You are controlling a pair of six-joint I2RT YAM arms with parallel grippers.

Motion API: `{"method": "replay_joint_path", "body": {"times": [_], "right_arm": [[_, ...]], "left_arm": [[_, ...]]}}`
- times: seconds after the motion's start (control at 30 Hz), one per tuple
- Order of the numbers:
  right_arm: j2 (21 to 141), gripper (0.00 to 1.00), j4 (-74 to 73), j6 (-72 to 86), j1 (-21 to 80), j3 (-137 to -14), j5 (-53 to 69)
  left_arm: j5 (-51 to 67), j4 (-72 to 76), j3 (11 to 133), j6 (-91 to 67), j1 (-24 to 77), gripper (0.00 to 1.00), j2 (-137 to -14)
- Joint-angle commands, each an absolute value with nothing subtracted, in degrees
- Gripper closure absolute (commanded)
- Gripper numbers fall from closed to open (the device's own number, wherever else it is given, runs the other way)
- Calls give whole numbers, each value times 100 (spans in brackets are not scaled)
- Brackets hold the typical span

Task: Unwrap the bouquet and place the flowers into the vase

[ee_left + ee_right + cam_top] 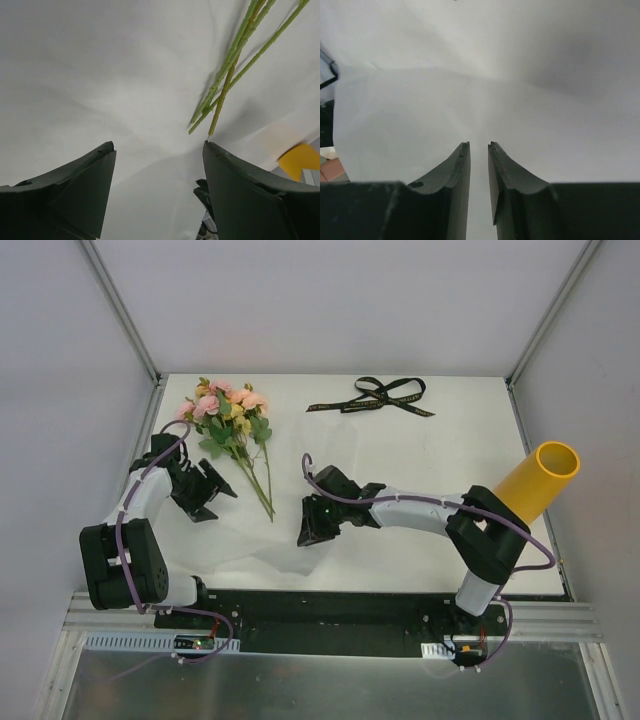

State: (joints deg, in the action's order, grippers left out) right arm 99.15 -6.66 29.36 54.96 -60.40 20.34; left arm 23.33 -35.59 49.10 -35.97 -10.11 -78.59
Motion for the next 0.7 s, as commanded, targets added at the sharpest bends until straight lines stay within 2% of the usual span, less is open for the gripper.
{"method": "replay_joint_path", "body": {"times": [0.0, 0.43, 0.67], "right_arm": [[9747, 74, -711, 2848, 5555, -5801, 1180], [9589, 75, -1292, 2532, 5748, -5721, -904], [9475, 74, -1381, 2496, 5748, -6590, -1222]], "left_arm": [[2030, -3849, 5098, -3340, -1002, 27, -7734], [1969, -4043, 5352, -2672, -1002, 27, -7217], [1592, -4043, 5125, -2479, -976, 13, -6383]]}}
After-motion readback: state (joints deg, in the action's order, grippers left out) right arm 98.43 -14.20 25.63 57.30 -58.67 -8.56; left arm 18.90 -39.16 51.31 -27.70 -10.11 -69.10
